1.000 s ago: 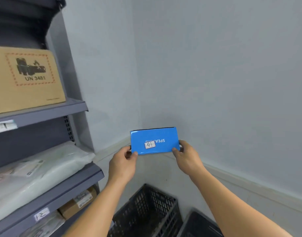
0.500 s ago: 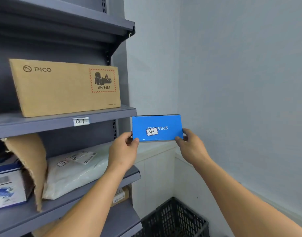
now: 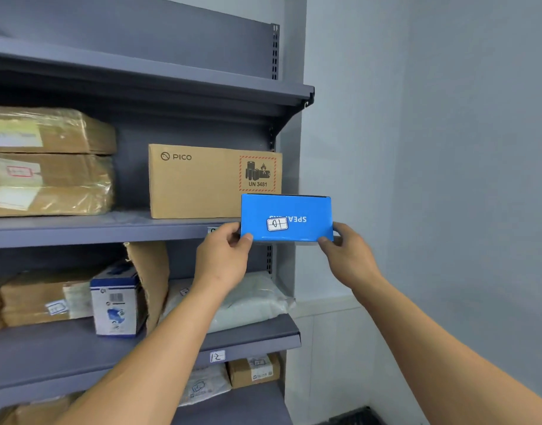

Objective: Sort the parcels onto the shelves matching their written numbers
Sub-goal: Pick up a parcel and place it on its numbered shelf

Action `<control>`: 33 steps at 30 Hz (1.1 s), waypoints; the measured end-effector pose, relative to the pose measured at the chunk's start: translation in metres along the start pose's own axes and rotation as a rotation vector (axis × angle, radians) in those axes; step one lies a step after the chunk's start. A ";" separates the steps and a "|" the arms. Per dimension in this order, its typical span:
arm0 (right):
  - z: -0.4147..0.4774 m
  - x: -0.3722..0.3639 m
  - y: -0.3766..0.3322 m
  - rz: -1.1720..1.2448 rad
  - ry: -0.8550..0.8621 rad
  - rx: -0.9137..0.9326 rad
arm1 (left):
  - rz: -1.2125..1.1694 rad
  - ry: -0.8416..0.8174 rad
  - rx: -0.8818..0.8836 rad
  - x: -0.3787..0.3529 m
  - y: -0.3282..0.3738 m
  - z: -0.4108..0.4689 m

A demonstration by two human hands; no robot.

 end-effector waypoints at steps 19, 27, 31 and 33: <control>0.001 -0.046 -0.058 0.343 -0.187 0.125 | 0.128 0.297 -0.053 0.094 0.039 0.012; 0.013 -0.063 -0.081 0.365 -0.144 0.147 | 0.122 0.297 -0.111 0.106 0.035 0.041; 0.027 -0.074 -0.093 0.373 -0.095 0.156 | 0.156 0.281 -0.157 0.106 0.030 0.069; 0.036 -0.077 -0.098 0.368 -0.058 0.163 | 0.123 0.266 -0.175 0.103 0.029 0.083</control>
Point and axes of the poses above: each hand's wrist, its own z-axis towards the middle knuckle, its own x-axis out of the back of the hand, y = z × x, the point moved 3 cm from there along z, towards the middle knuckle, and after that the axes turned 12 degrees about y, right-handed, at the moved point
